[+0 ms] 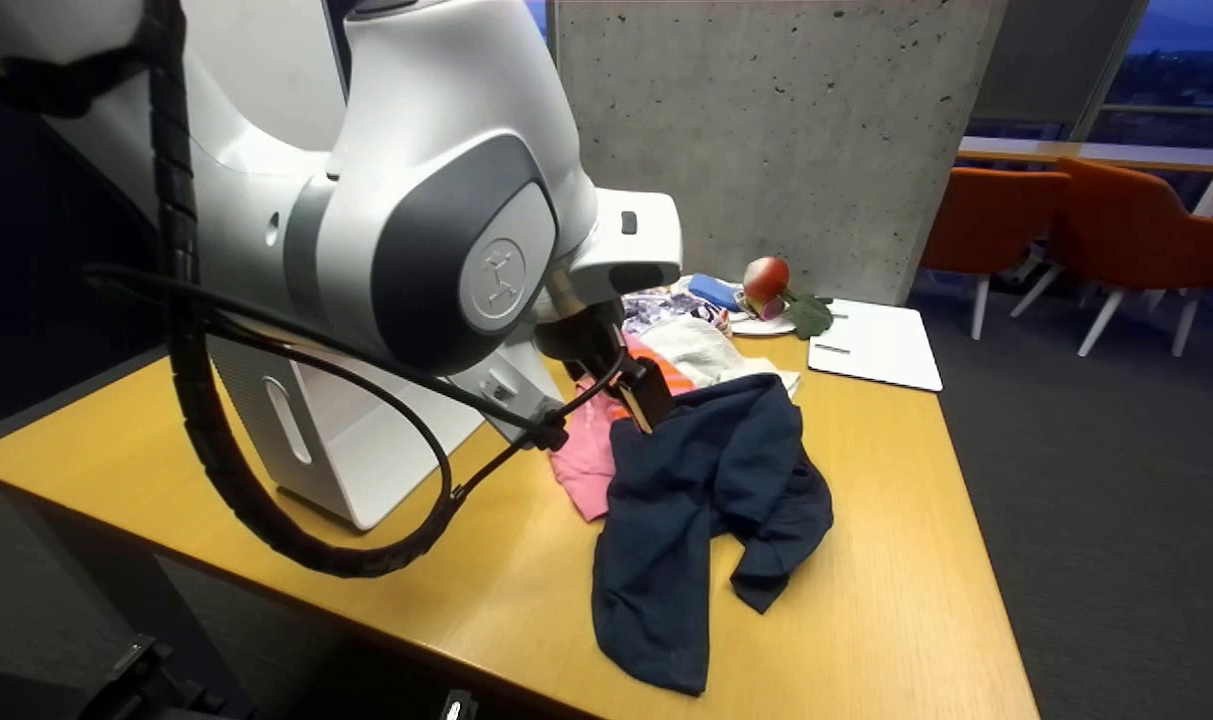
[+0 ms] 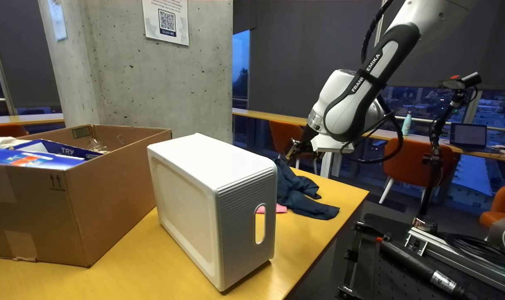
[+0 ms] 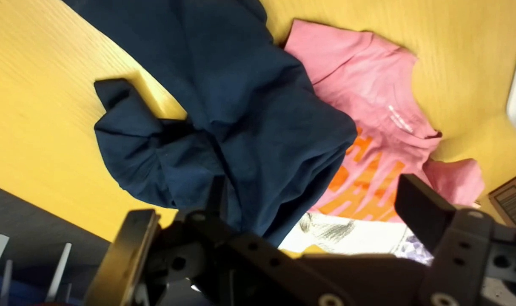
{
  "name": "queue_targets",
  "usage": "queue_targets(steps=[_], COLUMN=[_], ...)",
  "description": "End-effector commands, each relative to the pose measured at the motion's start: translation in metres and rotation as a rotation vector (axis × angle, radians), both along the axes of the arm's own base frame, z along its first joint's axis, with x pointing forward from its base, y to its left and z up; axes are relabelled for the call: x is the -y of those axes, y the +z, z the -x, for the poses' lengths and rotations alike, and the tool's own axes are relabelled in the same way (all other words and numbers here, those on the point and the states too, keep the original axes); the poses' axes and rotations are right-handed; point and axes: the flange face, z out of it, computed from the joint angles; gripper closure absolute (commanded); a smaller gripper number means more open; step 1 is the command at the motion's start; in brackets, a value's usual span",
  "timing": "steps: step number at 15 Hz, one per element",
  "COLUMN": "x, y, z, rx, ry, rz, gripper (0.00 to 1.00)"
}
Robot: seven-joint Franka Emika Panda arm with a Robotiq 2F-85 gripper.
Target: Put the shirt on the basket
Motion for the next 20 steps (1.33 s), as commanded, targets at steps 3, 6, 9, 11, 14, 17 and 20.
queue_targets(steps=[3, 6, 9, 11, 14, 17, 20], x=[0.0, 0.034, 0.063, 0.087, 0.12, 0.145, 0.156], y=[0.001, 0.026, 0.04, 0.04, 0.025, 0.023, 0.02], z=[-0.001, -0.028, -0.067, -0.088, -0.111, -0.117, -0.119], rx=[0.002, 0.025, 0.048, 0.052, 0.032, -0.018, -0.083], ry=[0.0, -0.006, 0.031, 0.044, 0.04, 0.015, 0.025], rz=[0.001, 0.004, -0.012, -0.059, -0.155, -0.174, -0.202], gripper=[0.0, 0.0, 0.0, 0.0, 0.0, 0.0, 0.0])
